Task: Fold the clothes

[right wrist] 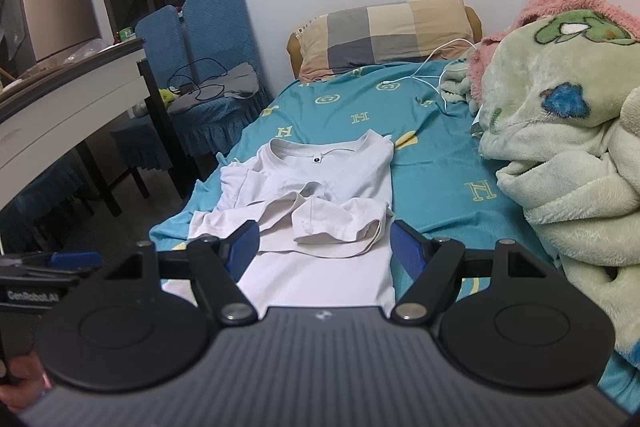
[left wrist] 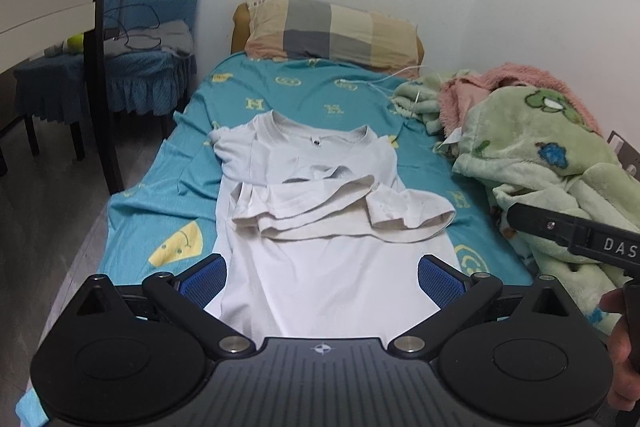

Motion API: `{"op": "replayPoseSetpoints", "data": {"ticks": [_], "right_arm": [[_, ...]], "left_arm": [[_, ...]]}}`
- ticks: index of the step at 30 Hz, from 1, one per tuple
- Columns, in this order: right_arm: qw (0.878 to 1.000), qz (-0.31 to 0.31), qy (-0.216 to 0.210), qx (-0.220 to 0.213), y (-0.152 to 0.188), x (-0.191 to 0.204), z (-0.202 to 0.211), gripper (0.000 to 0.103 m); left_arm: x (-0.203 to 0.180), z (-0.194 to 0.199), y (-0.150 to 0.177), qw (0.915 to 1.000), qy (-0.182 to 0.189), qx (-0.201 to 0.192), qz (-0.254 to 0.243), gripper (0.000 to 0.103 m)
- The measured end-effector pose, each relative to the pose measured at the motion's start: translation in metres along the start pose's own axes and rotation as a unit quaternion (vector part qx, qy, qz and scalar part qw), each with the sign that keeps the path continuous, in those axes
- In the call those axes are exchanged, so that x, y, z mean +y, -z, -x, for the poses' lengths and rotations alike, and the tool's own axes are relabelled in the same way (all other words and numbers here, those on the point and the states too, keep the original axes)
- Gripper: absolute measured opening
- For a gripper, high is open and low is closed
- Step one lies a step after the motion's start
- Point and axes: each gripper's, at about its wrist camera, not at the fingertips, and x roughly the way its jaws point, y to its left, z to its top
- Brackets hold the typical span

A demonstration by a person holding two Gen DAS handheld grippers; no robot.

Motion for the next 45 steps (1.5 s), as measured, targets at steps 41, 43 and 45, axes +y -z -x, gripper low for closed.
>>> {"op": "replayPoseSetpoints", "data": {"ticks": [41, 43, 45], "right_arm": [[0.846, -0.468, -0.054, 0.248, 0.094, -0.077, -0.088, 0.074], [0.851, -0.469, -0.043, 0.234, 0.094, -0.077, -0.086, 0.071], [0.856, -0.467, -0.03, 0.221, 0.094, -0.076, -0.084, 0.065]], "left_arm": [[0.105, -0.105, 0.049, 0.8919, 0.038, 0.136, 0.43, 0.06], [0.108, -0.106, 0.051, 0.889, 0.032, 0.136, 0.436, 0.049], [0.109, -0.107, 0.052, 0.8865, 0.03, 0.136, 0.441, 0.043]]}}
